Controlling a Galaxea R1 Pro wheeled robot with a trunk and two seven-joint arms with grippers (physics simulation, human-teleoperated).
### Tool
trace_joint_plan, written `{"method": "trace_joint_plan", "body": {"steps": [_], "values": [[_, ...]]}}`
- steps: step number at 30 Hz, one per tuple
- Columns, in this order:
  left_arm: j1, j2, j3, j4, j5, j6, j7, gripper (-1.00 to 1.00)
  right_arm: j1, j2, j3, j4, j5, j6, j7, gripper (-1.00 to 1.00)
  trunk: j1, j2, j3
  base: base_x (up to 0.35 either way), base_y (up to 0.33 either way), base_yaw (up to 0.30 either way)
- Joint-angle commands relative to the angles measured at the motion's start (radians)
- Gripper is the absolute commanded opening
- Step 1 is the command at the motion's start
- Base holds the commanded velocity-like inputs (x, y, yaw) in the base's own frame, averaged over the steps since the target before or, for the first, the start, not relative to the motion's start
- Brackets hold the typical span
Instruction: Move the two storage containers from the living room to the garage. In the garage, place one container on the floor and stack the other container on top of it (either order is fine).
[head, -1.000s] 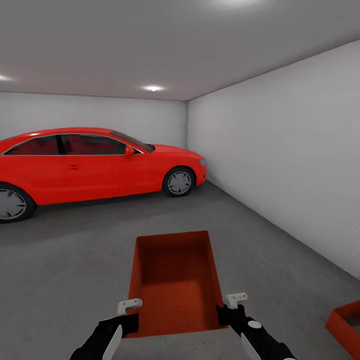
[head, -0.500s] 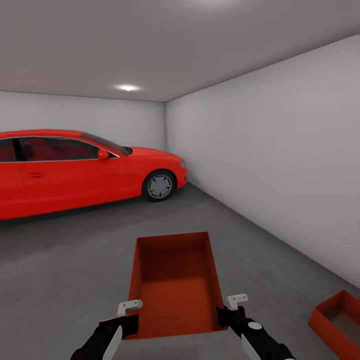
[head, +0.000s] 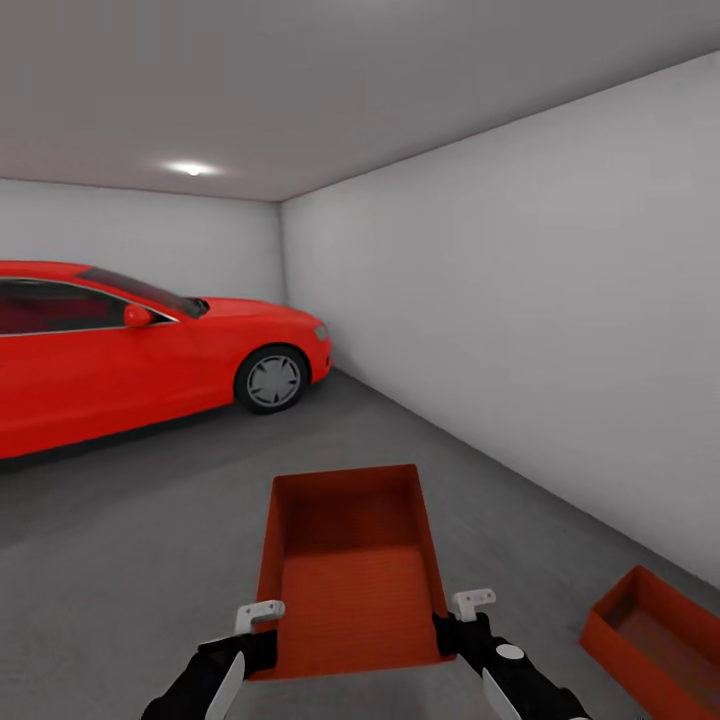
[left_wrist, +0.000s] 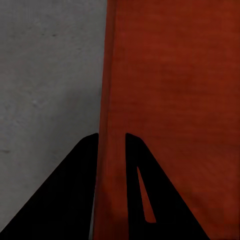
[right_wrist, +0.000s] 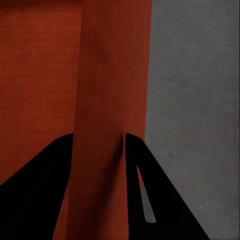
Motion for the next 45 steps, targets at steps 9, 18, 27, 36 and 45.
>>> {"method": "trace_joint_plan", "body": {"steps": [9, 18, 27, 36, 45], "values": [[0.000, 0.016, 0.005, -0.032, -0.024, -0.006, 0.032, -1.00, 0.000, -0.001, 0.032, 0.004, -0.011, -0.004, 0.030, -1.00, 0.001, -0.001, 0.000, 0.325, 0.000, -0.298], [0.000, 0.016, 0.005, -0.031, -0.024, -0.006, 0.032, -1.00, 0.000, -0.001, 0.032, 0.005, -0.011, -0.004, 0.030, -1.00, 0.001, -0.001, 0.000, 0.325, 0.000, -0.298], [0.000, 0.016, 0.005, -0.031, -0.024, -0.006, 0.032, -1.00, 0.000, -0.001, 0.032, 0.004, -0.011, -0.004, 0.030, -1.00, 0.001, -0.001, 0.000, 0.325, 0.000, -0.298], [0.000, 0.016, 0.005, -0.031, -0.024, -0.006, 0.032, -1.00, 0.000, -0.001, 0.032, 0.004, -0.011, -0.004, 0.030, -1.00, 0.001, -0.001, 0.000, 0.325, 0.000, -0.298], [0.000, 0.016, 0.005, -0.031, -0.024, -0.006, 0.032, -1.00, 0.000, -0.001, 0.032, 0.004, -0.011, -0.004, 0.030, -1.00, 0.001, -0.001, -0.001, 0.325, -0.054, -0.297]]}}
